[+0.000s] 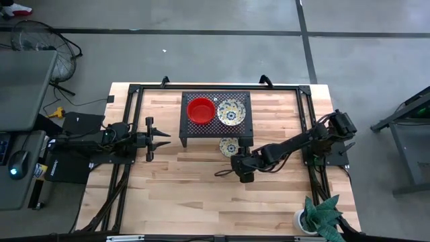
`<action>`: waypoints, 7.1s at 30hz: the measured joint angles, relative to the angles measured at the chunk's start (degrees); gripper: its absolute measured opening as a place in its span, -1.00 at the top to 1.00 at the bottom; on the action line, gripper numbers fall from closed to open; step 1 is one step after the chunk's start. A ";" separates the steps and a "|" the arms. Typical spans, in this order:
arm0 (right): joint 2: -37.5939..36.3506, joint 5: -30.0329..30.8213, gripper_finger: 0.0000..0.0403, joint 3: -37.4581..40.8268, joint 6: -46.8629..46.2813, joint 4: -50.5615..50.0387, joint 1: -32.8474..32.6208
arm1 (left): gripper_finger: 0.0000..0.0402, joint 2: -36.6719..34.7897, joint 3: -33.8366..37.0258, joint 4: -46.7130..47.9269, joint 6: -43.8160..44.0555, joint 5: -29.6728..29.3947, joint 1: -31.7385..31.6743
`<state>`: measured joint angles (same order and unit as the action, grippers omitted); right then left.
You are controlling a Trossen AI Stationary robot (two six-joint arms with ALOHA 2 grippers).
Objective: Pick & Place Mini bowls
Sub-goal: Stack the white patterned bowl on the white patterned bowls on the shelf
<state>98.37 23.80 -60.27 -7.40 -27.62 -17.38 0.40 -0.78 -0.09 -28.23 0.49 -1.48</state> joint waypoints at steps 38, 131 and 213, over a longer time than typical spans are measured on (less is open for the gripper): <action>1.20 4.33 0.26 0.00 -1.12 -2.47 -10.81 | 0.44 -0.01 0.00 0.01 0.00 0.00 0.00; 7.18 3.72 0.97 -3.26 -3.10 3.86 -3.05 | 0.44 0.00 0.00 0.01 0.00 0.00 0.01; 7.26 2.36 1.00 -58.25 5.28 -48.59 12.83 | 0.44 0.00 0.00 0.02 0.00 0.00 0.00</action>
<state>105.62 26.15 -118.52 -2.12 -76.20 -4.55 0.40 -0.78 -0.08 -28.23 0.49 -1.47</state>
